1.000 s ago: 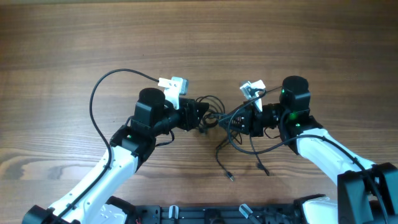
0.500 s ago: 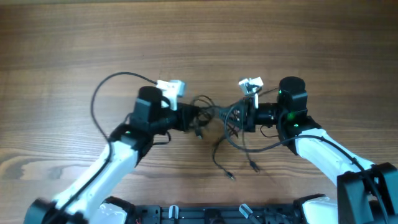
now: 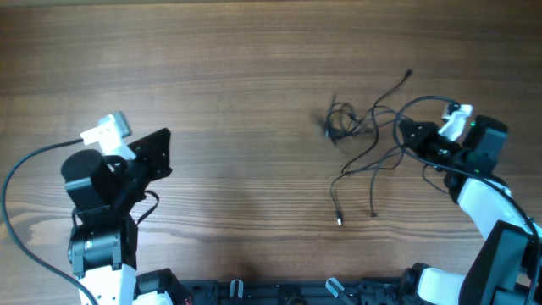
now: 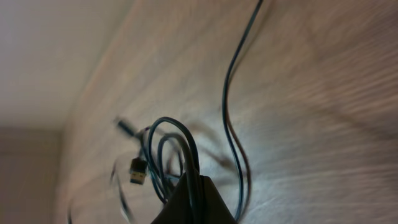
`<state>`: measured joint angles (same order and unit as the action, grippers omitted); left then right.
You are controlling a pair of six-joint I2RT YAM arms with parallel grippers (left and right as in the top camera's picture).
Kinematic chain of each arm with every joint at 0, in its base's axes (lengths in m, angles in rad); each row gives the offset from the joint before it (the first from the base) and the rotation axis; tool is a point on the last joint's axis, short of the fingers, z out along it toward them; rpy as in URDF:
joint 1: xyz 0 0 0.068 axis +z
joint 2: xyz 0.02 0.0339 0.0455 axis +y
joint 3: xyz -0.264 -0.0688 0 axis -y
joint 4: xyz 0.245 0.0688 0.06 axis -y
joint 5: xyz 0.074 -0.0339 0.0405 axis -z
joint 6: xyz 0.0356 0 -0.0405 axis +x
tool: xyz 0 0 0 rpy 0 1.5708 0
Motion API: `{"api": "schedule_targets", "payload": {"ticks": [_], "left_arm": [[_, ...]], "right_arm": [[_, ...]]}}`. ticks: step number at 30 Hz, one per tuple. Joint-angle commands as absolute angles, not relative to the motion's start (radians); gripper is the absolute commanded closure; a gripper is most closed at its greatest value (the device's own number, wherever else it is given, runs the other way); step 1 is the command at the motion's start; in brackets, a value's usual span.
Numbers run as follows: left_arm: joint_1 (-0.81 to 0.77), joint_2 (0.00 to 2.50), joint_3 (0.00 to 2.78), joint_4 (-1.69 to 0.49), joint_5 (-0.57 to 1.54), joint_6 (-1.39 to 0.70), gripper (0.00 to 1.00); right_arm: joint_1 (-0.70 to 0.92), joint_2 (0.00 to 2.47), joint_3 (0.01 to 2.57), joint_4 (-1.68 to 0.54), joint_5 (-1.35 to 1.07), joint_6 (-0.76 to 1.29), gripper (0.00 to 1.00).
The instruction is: Untangle cables
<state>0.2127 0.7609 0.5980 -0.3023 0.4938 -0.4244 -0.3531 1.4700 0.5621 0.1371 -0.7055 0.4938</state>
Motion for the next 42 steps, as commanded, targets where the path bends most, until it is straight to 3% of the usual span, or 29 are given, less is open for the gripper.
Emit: {"api": "schedule_targets", "payload": {"ticks": [1,6,10,13,15,16,17,20,22,24,25,27,31,34,38,41,42], "left_arm": [[0.29,0.756,0.606,-0.305,0.474,-0.442,0.96],[0.272,0.802,0.606,-0.304,0.598,-0.487,0.94],[0.216,0.877,0.606,-0.291,0.602,-0.487,0.8],[0.182,0.939,0.606,-0.254,0.605,-0.487,0.71],[0.165,0.952,0.606,-0.247,0.625,-0.487,0.53],[0.157,0.952,0.606,-0.246,0.624,-0.487,0.44],[0.149,0.952,0.606,-0.242,0.625,-0.487,0.37],[0.108,0.952,0.606,-0.226,0.624,-0.487,0.28],[0.074,0.956,0.606,-0.212,0.624,-0.487,0.23],[0.041,0.974,0.606,-0.19,0.624,-0.487,0.2],[0.01,0.995,0.606,-0.171,0.623,-0.503,0.11],[-0.037,1.042,0.606,-0.132,0.621,-0.564,0.11],[-0.136,1.159,0.606,0.015,0.616,-0.661,0.12],[-0.201,1.253,0.606,0.151,0.566,-0.768,0.12],[-0.23,1.312,0.606,0.168,0.51,-0.875,0.14],[-0.23,1.315,0.606,0.169,0.506,-0.876,0.13],[-0.231,1.315,0.606,0.169,0.503,-0.876,0.12]], "right_arm": [[-0.411,1.468,0.565,0.199,-0.803,0.49,0.96],[-0.308,1.468,0.565,0.297,-1.042,0.447,0.95],[-0.012,1.456,0.575,0.411,-0.993,0.452,0.95],[0.216,1.455,0.595,0.403,-0.725,0.381,0.78],[0.263,1.454,0.612,0.391,-0.646,0.317,0.51],[0.266,1.452,0.627,0.361,-0.634,0.285,0.32],[0.266,1.441,0.672,0.245,-0.57,0.21,0.0],[0.266,1.402,0.873,-0.161,-0.312,0.009,0.0],[0.266,1.382,1.048,-0.387,-0.189,-0.009,0.0],[0.266,1.382,1.121,-0.458,-0.142,0.003,0.0],[0.266,1.382,1.129,-0.453,-0.195,0.036,0.0],[0.266,1.386,1.127,-0.45,-0.374,0.028,0.0],[0.281,1.457,1.118,-0.443,-0.496,0.027,0.24],[0.318,1.559,1.118,-0.403,-0.495,0.026,0.28],[0.328,1.686,1.118,-0.305,-0.497,0.037,0.36],[0.33,1.745,1.118,-0.23,-0.55,0.06,0.56],[0.33,1.745,1.118,-0.205,-0.563,0.065,0.71]]}}
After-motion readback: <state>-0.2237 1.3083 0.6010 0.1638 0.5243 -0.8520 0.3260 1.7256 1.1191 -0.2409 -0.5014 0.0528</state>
